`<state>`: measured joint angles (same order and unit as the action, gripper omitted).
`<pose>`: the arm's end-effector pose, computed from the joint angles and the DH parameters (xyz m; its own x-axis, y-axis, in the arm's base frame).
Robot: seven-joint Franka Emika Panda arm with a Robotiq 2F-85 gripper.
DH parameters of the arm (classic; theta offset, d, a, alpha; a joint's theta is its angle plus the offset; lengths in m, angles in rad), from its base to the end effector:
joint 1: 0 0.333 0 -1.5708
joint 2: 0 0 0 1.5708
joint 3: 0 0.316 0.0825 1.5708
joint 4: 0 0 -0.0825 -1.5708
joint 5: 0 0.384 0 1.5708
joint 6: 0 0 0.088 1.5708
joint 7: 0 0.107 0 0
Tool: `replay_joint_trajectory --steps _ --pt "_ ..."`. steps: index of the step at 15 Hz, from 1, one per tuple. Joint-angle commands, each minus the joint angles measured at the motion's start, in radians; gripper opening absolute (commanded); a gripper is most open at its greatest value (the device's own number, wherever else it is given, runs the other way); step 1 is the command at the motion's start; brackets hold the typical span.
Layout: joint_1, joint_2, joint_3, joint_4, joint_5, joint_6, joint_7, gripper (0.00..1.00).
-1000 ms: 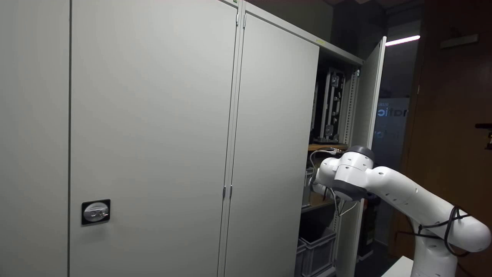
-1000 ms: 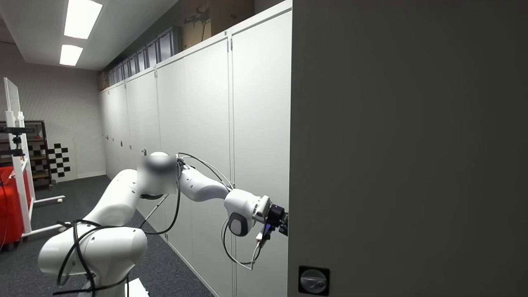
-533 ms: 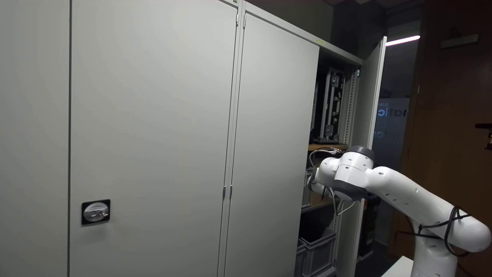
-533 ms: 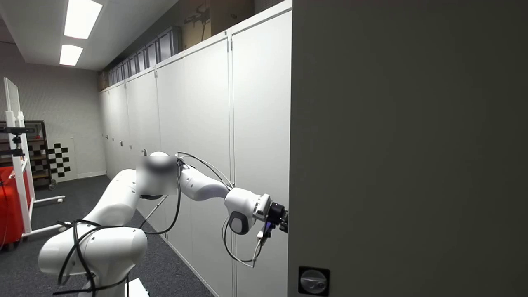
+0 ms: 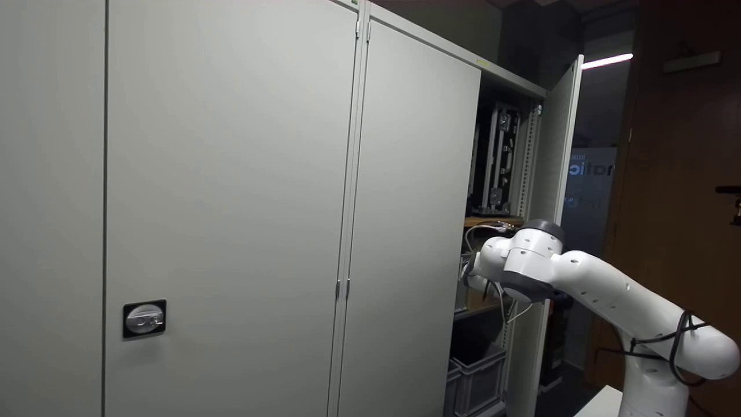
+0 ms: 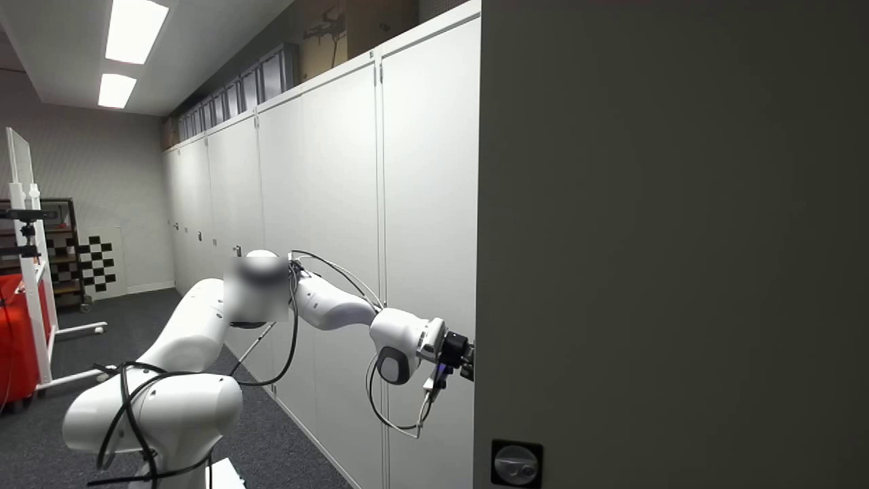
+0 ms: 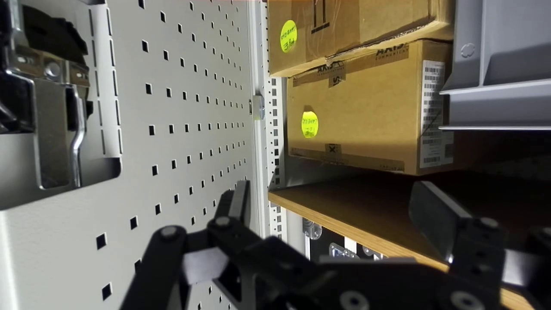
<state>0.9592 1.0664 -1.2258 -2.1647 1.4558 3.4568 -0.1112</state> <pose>0.5178 -0.1760 0.3430 0.0774 -0.2170 0.9731 -0.8894 -0.4560 -0.0310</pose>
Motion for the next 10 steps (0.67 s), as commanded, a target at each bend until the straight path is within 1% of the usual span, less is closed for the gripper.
replay_joint_trajectory --steps 1,6,10 --pt "0.001 0.013 -0.001 -0.008 0.023 -0.002 -0.009 1.00" --pt "0.001 0.056 -0.012 -0.027 0.108 0.000 -0.042 1.00" --pt "-0.015 0.096 -0.014 -0.024 0.186 0.000 -0.083 1.00"
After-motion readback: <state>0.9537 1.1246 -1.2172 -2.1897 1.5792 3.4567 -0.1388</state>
